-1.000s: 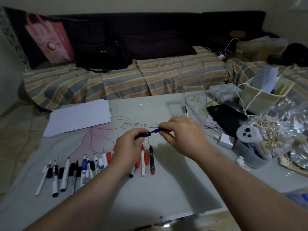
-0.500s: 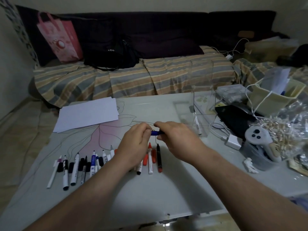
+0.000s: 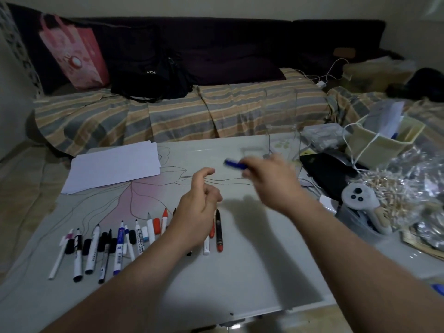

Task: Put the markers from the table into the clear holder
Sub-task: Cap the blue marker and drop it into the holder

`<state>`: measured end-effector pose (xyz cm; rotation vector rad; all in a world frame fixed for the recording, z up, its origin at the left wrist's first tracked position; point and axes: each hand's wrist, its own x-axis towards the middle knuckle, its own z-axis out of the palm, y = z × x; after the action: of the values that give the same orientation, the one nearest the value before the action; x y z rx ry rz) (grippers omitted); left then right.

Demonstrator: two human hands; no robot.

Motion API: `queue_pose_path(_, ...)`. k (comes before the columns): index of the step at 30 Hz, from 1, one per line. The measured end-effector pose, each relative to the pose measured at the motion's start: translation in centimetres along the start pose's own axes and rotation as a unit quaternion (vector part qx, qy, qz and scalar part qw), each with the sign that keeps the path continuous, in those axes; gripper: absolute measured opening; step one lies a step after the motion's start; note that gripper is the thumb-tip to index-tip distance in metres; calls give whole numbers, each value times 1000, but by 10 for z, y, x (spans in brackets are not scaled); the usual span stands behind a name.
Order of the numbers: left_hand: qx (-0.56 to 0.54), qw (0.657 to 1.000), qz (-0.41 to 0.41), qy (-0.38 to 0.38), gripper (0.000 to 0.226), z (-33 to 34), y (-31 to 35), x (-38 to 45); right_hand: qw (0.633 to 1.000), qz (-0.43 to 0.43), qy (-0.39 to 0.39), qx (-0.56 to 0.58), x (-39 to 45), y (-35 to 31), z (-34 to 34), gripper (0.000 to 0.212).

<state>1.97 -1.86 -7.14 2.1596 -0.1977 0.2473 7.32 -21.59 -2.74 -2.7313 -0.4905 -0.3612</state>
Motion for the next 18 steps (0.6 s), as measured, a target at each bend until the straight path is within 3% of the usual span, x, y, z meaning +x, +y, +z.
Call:
queue_pose_path(3,68,997,-13,-31,31,3,-11,1,965,109,193,142,12,40,-23,25)
queue_pose_path(5,146,987,-20,-62,27,5,-24,2,945,172,234,149,13,61,-28,17)
queue_pose_path(9,222,968,-24,-115,26,11,-37,-1,972,162,154,80,9,81,-6,6)
queue_pose_path(12,236,965,-20,-116,26,13,-41,0,978,174,113,18,7,87,2,57)
queue_pose_path(13,235,965,-22,-115,26,15,-42,0,976,186,114,3,7,88,3,63)
queue_pose_path(16,236,965,-19,-110,26,18,-43,2,976,192,102,-16,11,85,7,45)
queue_pose_path(18,234,966,-19,-111,26,18,-44,3,983,174,46,-33,13,83,9,44)
